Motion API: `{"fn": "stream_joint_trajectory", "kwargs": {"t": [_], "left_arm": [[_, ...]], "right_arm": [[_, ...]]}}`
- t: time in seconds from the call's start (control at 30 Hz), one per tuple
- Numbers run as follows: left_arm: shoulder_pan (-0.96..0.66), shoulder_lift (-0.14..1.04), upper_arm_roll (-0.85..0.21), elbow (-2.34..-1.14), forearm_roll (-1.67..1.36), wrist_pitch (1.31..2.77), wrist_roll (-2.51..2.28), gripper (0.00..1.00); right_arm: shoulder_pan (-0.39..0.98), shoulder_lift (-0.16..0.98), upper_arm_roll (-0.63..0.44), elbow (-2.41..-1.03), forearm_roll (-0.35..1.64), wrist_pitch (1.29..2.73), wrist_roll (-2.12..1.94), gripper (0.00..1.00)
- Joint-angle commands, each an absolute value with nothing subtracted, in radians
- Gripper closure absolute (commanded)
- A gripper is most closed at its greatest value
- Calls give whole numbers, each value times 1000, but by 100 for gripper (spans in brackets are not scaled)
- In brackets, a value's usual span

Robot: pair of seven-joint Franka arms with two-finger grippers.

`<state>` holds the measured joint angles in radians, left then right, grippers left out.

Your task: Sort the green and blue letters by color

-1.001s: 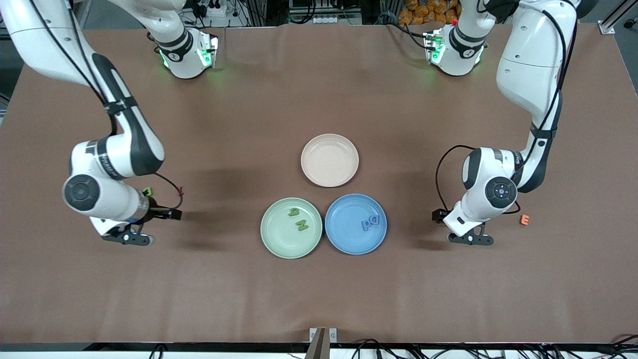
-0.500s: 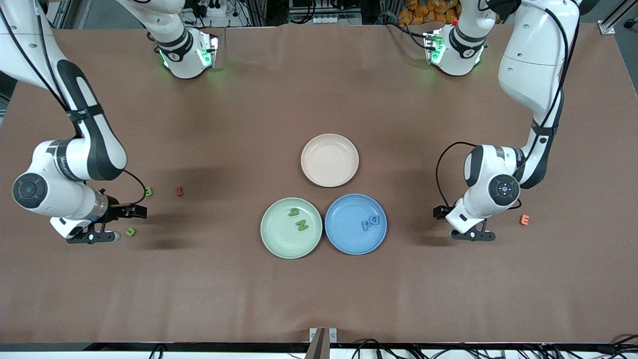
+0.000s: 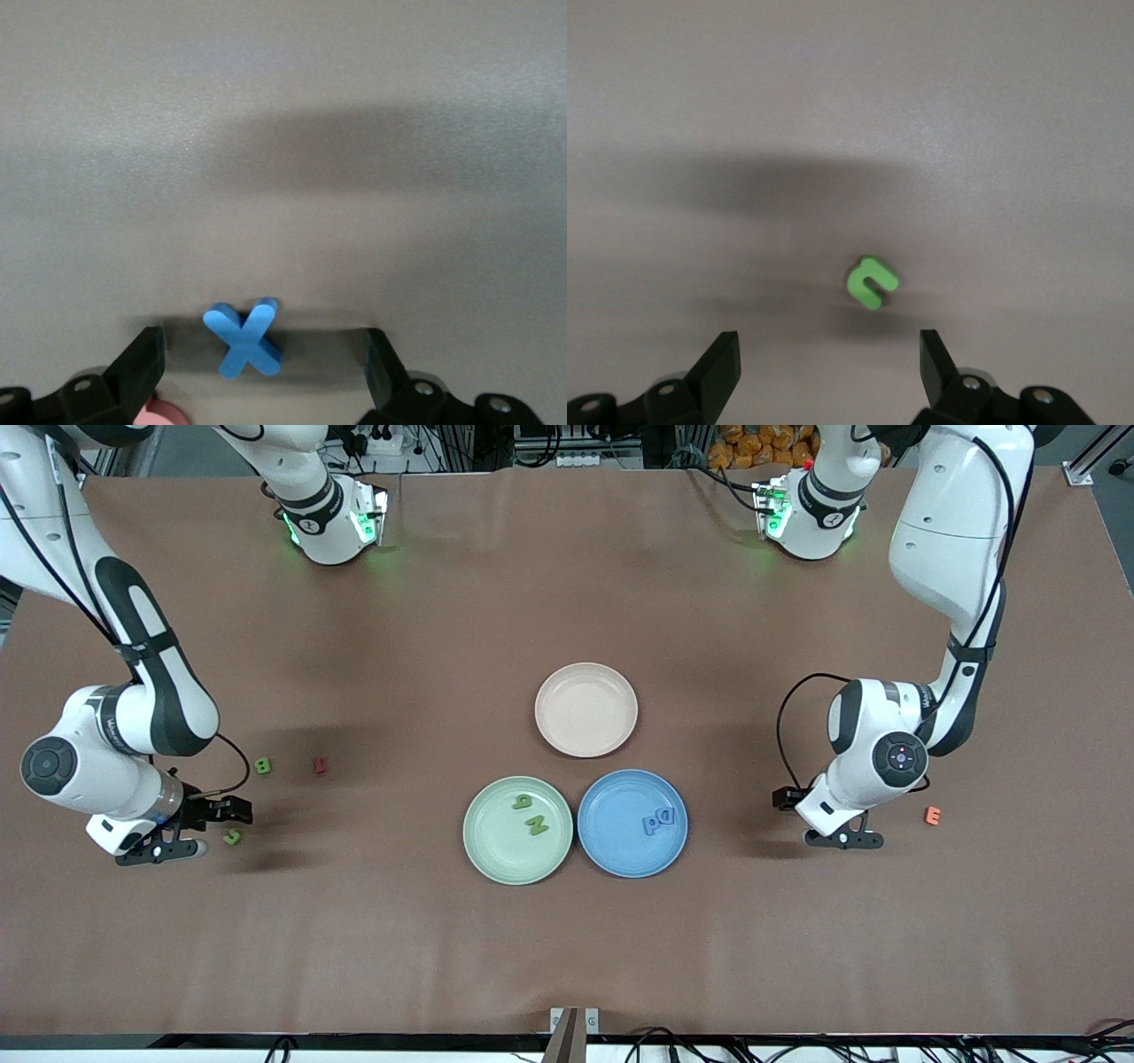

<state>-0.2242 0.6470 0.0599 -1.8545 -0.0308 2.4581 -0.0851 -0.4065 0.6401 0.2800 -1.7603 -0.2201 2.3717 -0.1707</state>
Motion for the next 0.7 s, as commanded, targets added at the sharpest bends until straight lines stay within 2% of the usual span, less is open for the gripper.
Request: {"fn": "stream_joint_trajectory", "kwargs": {"t": [0.0, 0.5, 0.53, 0.67], "left_arm": [[-210, 617, 54, -1887, -54, 2473, -74, 0], [-210, 618, 54, -1887, -63, 2473, -74, 1], [-210, 618, 54, -1887, -63, 2473, -74, 2], [-210, 618, 54, -1887, -64, 2473, -75, 20]], "right_arm": [[-423, 670, 287, -1730, -250, 2387, -190, 13], [-422, 721, 268, -1721, -299, 2456, -190, 28], [-422, 724, 268, -1718, -299, 2457, -190, 28], [-422, 733, 267, -1715, -299, 2480, -190, 30]]}}
